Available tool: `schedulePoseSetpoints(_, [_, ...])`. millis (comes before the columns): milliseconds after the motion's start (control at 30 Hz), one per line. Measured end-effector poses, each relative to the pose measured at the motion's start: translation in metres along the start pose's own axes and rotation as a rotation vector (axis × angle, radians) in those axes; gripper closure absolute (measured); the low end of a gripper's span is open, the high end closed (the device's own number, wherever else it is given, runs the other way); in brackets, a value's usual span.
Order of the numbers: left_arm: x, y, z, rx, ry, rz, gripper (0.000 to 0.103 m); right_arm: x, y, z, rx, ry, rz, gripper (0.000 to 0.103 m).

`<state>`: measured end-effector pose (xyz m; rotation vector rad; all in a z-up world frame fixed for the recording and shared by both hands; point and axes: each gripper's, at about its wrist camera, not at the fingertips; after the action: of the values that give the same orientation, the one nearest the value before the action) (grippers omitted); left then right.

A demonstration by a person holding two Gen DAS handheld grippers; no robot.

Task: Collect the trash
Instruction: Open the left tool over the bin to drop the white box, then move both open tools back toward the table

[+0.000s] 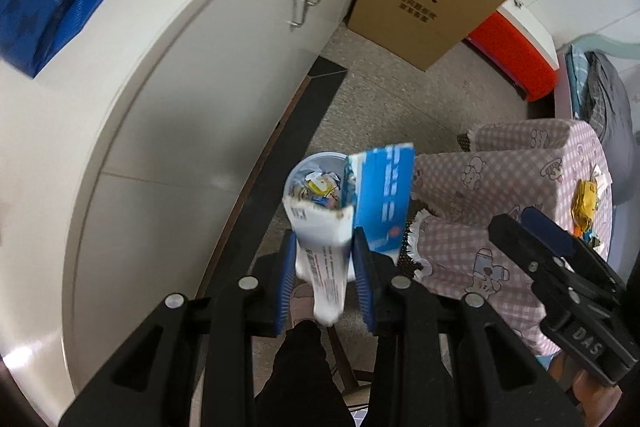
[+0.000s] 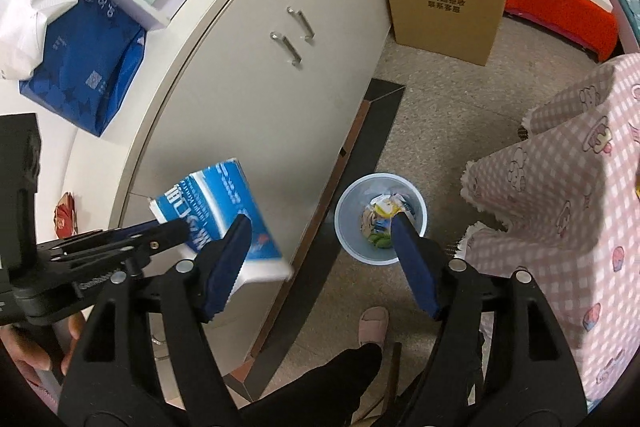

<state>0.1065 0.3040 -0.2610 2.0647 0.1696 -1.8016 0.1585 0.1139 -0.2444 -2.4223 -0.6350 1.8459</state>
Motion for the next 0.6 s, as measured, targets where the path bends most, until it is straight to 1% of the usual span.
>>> schedulePoseSetpoints(67, [0.003,0.007,-0.002,0.015,-0.007,0.0,0.076,-0.005,0.005,0.0,0.014,0.01,0.004,0.031])
schedulePoseSetpoints(100, [0.005,0.011,-0.003,0.024,-0.009,0.005,0.079,-0.007,0.009,0.0,0.023,0.014,0.004,0.031])
schedulePoseSetpoints(233, [0.008,0.027,-0.008,0.053,-0.009,0.014,0.082,-0.016,0.021,0.001,0.047,0.033,0.005,0.031])
schedulePoseSetpoints(467, [0.016,0.056,-0.017,0.098,-0.022,-0.006,0.081,-0.032,0.045,0.006,0.095,0.057,0.015,0.031])
schedulePoseSetpoints(533, [0.016,0.063,-0.017,0.107,-0.027,-0.006,0.076,-0.037,0.053,0.008,0.115,0.064,0.02,0.031])
schedulePoseSetpoints(600, [0.014,0.073,-0.015,0.117,-0.017,-0.005,0.061,-0.042,0.062,0.01,0.138,0.075,0.025,0.031])
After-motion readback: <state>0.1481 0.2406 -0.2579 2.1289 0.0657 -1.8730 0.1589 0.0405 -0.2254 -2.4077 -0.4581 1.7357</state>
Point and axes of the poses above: each gripper's, at about its wrist camera, not at the fingertips, and x roughly the way its jaws point, y to its right, z to its underside, and after that the axes turned 4 degrees about z, right-handed
